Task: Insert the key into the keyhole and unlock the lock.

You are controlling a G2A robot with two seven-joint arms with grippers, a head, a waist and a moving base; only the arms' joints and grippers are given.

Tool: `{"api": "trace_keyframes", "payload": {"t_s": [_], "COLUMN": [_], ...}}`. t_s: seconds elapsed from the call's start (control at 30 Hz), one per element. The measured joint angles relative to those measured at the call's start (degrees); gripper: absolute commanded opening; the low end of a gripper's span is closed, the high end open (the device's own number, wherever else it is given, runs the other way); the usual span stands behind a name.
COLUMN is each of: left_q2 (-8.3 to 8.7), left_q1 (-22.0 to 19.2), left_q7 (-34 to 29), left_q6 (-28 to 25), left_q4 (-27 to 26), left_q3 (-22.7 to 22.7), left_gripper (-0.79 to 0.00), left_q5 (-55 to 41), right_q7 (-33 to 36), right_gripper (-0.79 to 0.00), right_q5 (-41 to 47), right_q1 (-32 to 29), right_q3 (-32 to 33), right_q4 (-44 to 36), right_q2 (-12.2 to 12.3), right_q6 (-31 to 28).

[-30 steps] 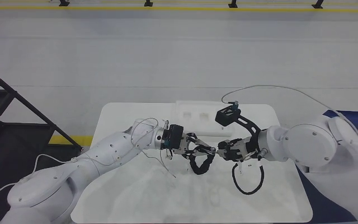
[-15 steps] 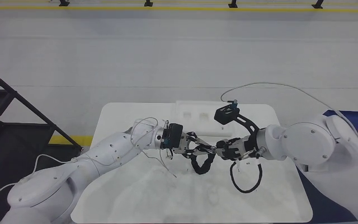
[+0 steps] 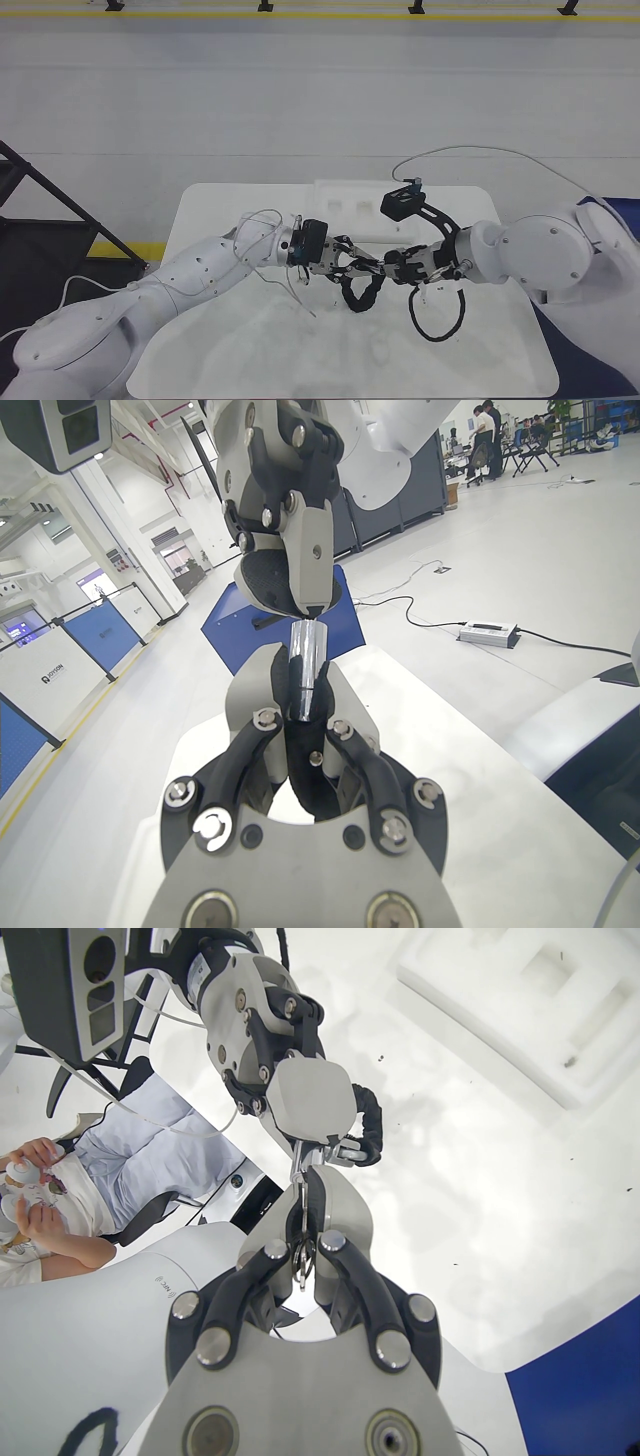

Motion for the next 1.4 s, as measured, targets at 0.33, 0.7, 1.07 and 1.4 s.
{"api": "trace_keyframes", "payload": {"t_s": [0.33,0.7,1.07,1.4], "left_q2": [-0.37,-0.19,-0.29,-1.21], "left_q1": [0.57,1.52,3.49,-0.22], "left_q7": [-3.90,-12.38,-17.68,-17.91], "left_q6": [-3.90,-12.38,-17.67,-17.67], "left_q4": [1.06,2.11,3.78,6.39], "left_q3": [0.00,-1.64,-4.60,-0.02], "left_gripper": [-0.785,-0.785,-0.785,-0.785], "left_q5": [-6.82,-21.52,-29.85,-32.41], "right_q7": [-3.13,-8.65,-9.61,-10.89], "right_gripper": [0.000,0.000,0.000,0.000], "right_q5": [2.47,0.57,-1.88,-2.07], "right_q1": [0.52,-3.23,-9.77,-10.48], "right_q3": [1.69,8.15,13.40,13.38], "right_q4": [1.63,1.45,-0.43,-0.44], "right_q2": [-0.16,1.11,2.57,2.54], "right_q6": [-2.70,-17.87,-26.75,-27.57]}}
